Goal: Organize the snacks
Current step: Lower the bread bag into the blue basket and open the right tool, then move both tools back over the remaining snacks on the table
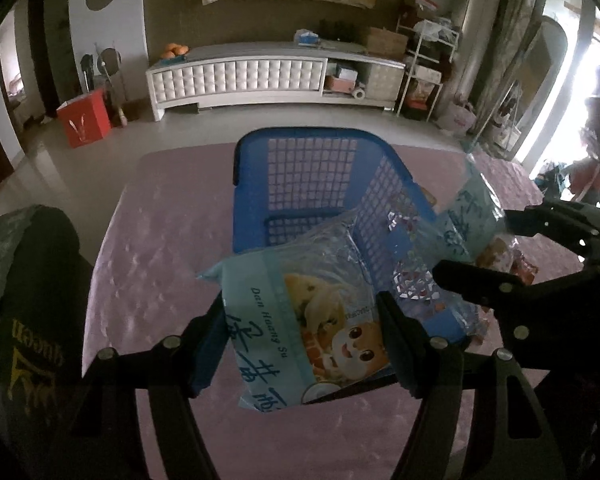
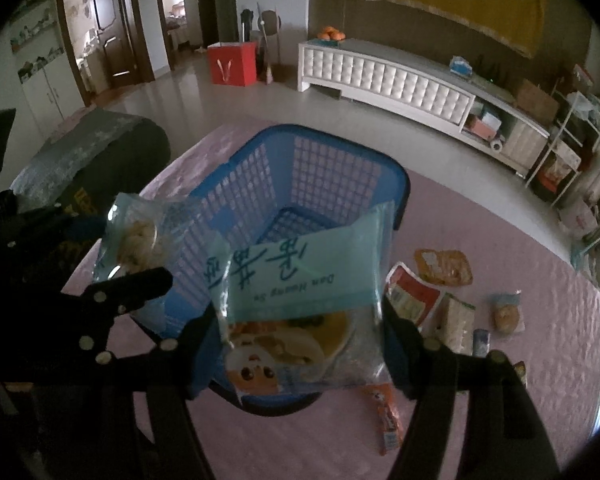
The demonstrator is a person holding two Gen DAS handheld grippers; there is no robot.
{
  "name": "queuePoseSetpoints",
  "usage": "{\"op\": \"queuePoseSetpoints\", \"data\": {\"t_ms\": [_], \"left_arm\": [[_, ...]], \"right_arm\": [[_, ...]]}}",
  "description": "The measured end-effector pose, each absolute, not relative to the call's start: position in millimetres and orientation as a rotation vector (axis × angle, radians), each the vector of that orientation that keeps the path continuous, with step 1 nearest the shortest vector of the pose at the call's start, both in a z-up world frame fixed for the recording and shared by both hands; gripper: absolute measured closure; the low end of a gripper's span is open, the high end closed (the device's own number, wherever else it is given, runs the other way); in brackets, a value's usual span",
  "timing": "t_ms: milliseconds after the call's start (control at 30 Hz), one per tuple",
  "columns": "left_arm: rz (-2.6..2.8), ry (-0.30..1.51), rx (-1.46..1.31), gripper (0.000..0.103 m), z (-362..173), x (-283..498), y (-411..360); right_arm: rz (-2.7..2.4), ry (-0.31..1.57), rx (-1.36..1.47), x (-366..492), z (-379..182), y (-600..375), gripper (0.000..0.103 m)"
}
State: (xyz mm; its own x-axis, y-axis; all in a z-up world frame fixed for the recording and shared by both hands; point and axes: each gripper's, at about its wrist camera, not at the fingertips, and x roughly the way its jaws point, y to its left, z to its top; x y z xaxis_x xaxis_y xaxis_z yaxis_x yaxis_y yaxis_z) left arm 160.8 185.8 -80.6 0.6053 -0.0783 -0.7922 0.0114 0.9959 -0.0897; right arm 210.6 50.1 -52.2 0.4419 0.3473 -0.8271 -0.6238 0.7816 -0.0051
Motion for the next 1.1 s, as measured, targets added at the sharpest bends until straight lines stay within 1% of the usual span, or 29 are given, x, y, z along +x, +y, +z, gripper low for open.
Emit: {"op": "queuePoseSetpoints", "data": {"t_ms": [167, 267, 467, 533, 567, 633, 700, 767, 1100], "left_arm": [[-0.086, 0.912, -0.081, 0.034, -84, 166, 182], [-0.074, 0.919, -0.087, 0.032, -87, 166, 183], [-0.059, 0.924, -0.078, 0.031, -87, 166, 182], [-0.053, 0.910, -0.073, 0.022, -84, 163, 182], [-0.041, 0.895, -0.067, 0.019, -82, 161, 181], [-0.028, 0.886, -0.057, 0.019, -79, 158, 181], [-0.020, 0.891, -0.055, 0.019, -78, 156, 180], [-0.015, 0.888, -0.054, 0.019, -74, 152, 178], [-0.011, 0.843, 0.011, 0.019, -43, 133, 148]], "right_arm": [[0.616, 0.931, -0.351, 210, -58, 51, 0.030], [0.631, 0.944, -0.339, 213, -60, 50, 0.029], [0.630, 0.951, -0.326, 216, -62, 48, 0.022], [0.628, 0.958, -0.308, 217, -62, 45, 0.020], [0.630, 0.957, -0.302, 216, -61, 44, 0.019], [0.631, 0.946, -0.288, 215, -57, 40, 0.017], [0.648, 0.936, -0.265, 213, -51, 37, 0.011], [0.651, 0.925, -0.266, 211, -47, 35, 0.010], [0.632, 0.850, -0.256, 194, -16, 9, 0.008]]}}
